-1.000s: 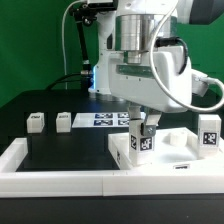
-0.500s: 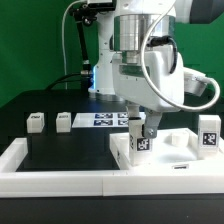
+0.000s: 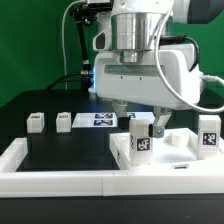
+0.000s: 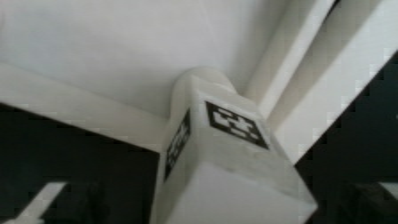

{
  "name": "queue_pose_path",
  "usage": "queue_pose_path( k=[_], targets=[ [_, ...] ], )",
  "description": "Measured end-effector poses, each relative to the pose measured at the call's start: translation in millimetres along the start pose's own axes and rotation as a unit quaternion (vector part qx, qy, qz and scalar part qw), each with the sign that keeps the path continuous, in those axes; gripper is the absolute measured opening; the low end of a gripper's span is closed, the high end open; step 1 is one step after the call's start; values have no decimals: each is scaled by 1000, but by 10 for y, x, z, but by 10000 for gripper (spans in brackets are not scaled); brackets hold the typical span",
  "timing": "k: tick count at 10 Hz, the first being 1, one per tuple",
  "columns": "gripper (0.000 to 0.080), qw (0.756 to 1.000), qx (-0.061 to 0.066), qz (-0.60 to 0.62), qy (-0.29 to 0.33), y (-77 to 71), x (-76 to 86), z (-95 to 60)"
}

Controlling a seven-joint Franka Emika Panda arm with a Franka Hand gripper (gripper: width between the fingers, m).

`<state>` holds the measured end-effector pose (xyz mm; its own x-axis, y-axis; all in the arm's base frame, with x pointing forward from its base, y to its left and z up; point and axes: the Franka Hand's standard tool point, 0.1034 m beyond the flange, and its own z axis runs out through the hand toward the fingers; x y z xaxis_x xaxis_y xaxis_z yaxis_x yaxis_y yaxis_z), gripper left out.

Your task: Assemble square table

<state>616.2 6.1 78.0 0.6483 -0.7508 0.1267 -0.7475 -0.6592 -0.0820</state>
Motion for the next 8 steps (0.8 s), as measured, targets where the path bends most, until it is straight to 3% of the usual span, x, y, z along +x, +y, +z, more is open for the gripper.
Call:
queue_pose_path(
  k=[3, 8],
  targets=[
    [648, 987, -1, -163, 2, 3, 8, 1],
    [648, 936, -5, -352, 3, -24, -24, -2]
  ],
)
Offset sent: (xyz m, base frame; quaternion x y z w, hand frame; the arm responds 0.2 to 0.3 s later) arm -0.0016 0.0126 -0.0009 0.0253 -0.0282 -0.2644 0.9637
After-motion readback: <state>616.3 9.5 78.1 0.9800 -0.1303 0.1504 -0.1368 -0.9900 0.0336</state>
